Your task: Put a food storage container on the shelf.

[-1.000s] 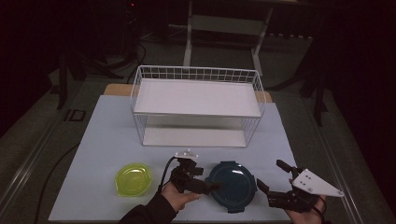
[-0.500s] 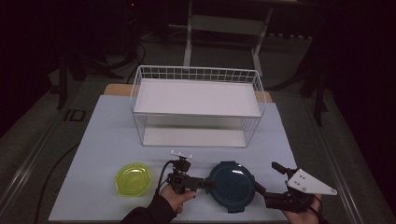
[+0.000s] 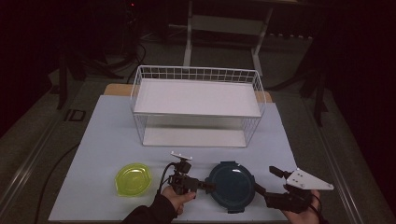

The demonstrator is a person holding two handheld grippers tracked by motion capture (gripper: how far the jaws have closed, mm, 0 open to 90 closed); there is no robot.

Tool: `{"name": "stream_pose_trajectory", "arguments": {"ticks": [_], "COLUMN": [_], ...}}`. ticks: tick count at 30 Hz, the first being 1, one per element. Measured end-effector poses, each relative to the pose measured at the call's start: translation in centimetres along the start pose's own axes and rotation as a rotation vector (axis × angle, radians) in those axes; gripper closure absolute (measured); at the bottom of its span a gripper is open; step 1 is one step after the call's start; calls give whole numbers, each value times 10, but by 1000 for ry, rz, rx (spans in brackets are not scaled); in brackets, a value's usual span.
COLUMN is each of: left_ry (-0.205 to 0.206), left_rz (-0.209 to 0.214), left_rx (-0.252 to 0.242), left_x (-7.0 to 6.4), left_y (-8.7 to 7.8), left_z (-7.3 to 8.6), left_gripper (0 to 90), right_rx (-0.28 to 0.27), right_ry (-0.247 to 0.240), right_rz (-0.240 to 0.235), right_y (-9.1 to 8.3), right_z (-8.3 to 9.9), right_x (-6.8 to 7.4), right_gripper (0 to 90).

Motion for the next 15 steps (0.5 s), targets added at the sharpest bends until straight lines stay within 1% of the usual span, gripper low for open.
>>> {"name": "stream_pose_trajectory", "arguments": {"ticks": [1,4,5,6,8,9,11,12,15], "left_ry": [8,25,29,39,67,75,83,100,123], "left_rz": [-1,-6,-1,-4,-15,-21,-25,-25,-25], "left_rx": [-1,-2,-5,-4,-7,-6,-9,-12,-10], "left_x": [-1,-3,-3,-4,-7,-8,-9,-9,-10], "left_y": [0,-1,-1,-2,-2,-3,-3,-3,-4], "left_z": [0,1,1,2,3,4,4,6,8], "left_gripper": [490,495,502,510,514,515,516,516,519], "right_rx": [22,90,113,138,186,205,233,239,247], "right_ry": [28,119,145,168,223,254,299,320,352], "right_rz": [-6,-55,-70,-89,-134,-166,-203,-224,-262], "right_y": [1,5,7,9,15,17,21,23,23], "right_z": [3,14,18,22,30,33,39,40,43], "right_x": [-3,-11,-14,-15,-17,-16,-17,-17,-16], "right_gripper": [226,290,292,315,324,331,346,352,393]}}
Point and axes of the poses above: each handheld gripper's, and its own axes: y roughly forward along the jaws, z roughly out of its underside, x roughly to its left, the point moved 7 cm from there along y, roughly forward along the jaws, and after that the axes turned 6 degrees about x, right-handed, at the moved point
